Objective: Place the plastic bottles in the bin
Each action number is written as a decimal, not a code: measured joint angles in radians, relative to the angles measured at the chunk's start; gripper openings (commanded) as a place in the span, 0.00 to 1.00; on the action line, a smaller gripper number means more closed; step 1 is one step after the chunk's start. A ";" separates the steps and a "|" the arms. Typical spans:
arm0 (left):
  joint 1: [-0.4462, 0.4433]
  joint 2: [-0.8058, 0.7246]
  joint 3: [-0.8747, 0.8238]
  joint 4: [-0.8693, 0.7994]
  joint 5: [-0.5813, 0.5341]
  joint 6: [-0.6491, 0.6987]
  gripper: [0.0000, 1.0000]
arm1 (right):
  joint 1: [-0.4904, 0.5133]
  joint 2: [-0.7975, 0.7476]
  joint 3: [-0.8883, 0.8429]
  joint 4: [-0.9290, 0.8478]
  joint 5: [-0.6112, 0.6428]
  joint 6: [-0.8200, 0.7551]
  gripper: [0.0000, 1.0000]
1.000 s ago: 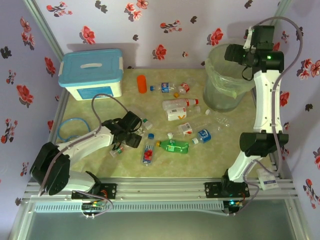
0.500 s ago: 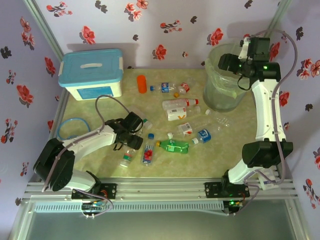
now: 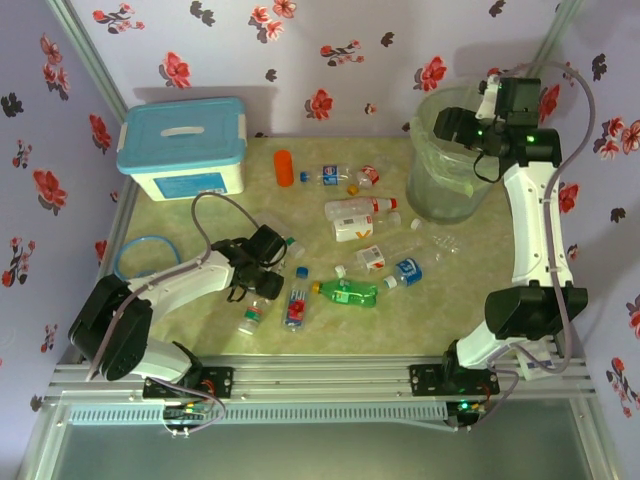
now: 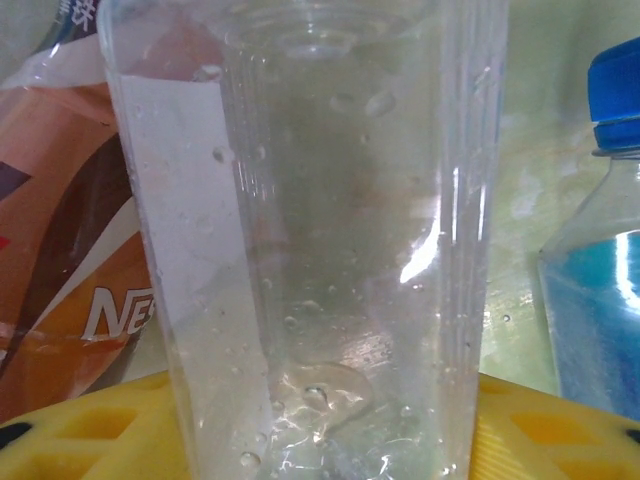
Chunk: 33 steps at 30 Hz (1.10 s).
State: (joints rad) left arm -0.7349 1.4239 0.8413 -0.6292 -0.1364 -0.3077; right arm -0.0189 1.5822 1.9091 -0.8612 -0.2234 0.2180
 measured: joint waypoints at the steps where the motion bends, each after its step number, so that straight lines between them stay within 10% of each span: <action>1: 0.000 0.000 0.002 -0.002 0.000 0.000 0.58 | 0.003 -0.003 0.000 0.001 -0.006 0.001 0.83; 13: 0.011 -0.089 0.163 -0.029 -0.032 0.054 0.54 | 0.233 -0.120 -0.111 0.119 -0.178 0.019 0.82; 23: 0.035 -0.161 0.152 0.328 -0.004 0.080 0.52 | 0.491 -0.063 -0.371 0.366 -0.230 0.153 0.84; 33: 0.043 -0.146 0.153 0.458 0.097 0.082 0.53 | 0.525 0.050 -0.443 0.628 -0.386 0.334 0.85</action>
State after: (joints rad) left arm -0.6914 1.2774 0.9939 -0.1711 -0.0391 -0.2260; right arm 0.5060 1.6321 1.4658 -0.2333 -0.6090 0.5522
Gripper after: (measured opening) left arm 0.526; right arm 0.853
